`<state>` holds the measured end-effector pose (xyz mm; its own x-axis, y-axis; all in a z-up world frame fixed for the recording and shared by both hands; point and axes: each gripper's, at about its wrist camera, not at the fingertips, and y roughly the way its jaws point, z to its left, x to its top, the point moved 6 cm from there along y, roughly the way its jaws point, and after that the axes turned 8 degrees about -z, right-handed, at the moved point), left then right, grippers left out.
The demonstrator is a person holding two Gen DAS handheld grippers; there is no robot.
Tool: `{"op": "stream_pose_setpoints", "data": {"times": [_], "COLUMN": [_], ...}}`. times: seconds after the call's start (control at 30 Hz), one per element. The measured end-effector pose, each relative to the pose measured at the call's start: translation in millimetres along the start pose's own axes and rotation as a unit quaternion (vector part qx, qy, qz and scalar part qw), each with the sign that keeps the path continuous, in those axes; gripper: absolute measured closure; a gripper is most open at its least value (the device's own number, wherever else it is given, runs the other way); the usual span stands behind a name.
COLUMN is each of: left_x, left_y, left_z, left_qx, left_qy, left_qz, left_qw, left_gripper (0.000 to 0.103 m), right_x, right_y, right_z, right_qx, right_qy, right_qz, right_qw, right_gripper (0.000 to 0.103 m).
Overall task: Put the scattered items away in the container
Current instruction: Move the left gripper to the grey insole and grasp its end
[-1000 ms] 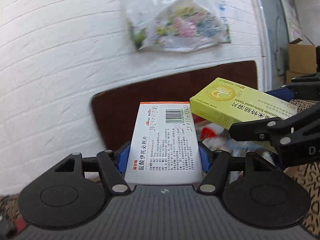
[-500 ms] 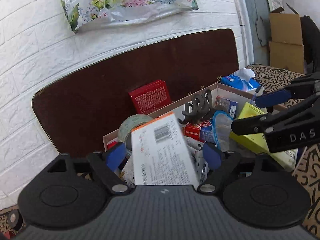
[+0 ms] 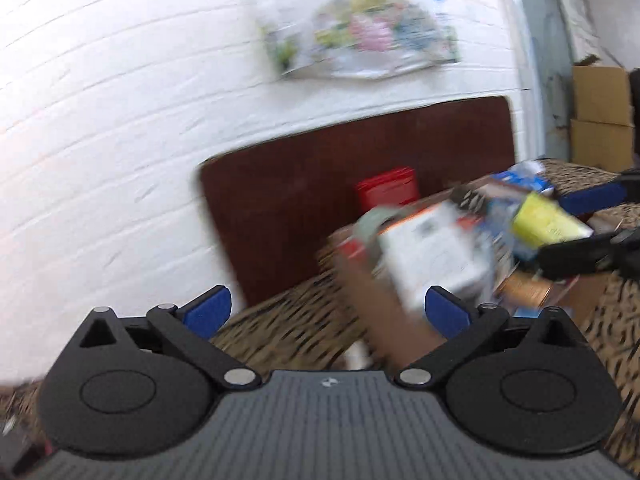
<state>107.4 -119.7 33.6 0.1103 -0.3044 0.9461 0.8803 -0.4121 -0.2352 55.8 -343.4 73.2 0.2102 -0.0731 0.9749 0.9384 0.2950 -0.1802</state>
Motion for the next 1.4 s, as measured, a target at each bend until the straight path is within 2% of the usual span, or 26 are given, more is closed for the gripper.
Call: {"op": "stream_pose_setpoints", "data": {"times": [0.17,0.27,0.4,0.53,0.7,0.83,0.97,1.07,1.2,1.27,1.3,1.33,1.4], "left_x": [-58,-86,-104,-113,-120,-124,-132,-133,-141,-145,-146,-146,-147], "left_y": [-34,-45,-45,-49,-35,-7,19,34,48,45,42,38,29], "left_z": [46,60,68,71,66,60,61,67,76,79,79,79,78], "left_qx": [0.049,0.060,0.063,0.037,-0.029,-0.091,-0.102,-0.121,-0.139,-0.140,-0.141,-0.142,-0.145], "left_qy": [-0.039,-0.046,-0.028,-0.002,0.046,0.090,0.124,0.093,0.009,-0.015,-0.017,-0.019,-0.020], "left_qz": [0.048,0.073,0.093,0.091,0.082,0.103,0.133,0.148,0.174,0.163,0.154,0.147,0.140], "left_qw": [0.9969,0.9944,0.9933,0.9952,0.9952,0.9864,0.9780,0.9772,0.9748,0.9766,0.9777,0.9787,0.9792], "left_gripper": [0.000,0.000,0.000,0.001,0.001,0.001,0.000,0.000,0.000,0.003,0.012,0.025,0.038], "right_x": [-20,-42,-73,-97,-108,-110,-116,-122,-128,-129,-129,-129,-128], "right_y": [-7,1,20,30,31,31,35,40,48,53,55,58,63], "right_z": [61,95,121,135,139,137,133,130,126,126,126,127,130], "right_qx": [0.070,0.103,0.119,0.130,0.134,0.132,0.128,0.126,0.120,0.121,0.122,0.122,0.121], "right_qy": [0.005,-0.007,-0.023,-0.022,-0.014,-0.009,-0.001,0.006,0.014,0.022,0.025,0.024,0.021], "right_qz": [0.003,0.034,0.084,0.117,0.134,0.137,0.145,0.154,0.164,0.164,0.164,0.164,0.160], "right_qw": [0.998,0.994,0.989,0.984,0.982,0.982,0.981,0.980,0.979,0.979,0.979,0.979,0.979], "right_gripper": [0.001,0.001,0.001,0.001,0.000,0.000,0.000,0.000,0.000,0.000,0.000,0.000,0.000]}}
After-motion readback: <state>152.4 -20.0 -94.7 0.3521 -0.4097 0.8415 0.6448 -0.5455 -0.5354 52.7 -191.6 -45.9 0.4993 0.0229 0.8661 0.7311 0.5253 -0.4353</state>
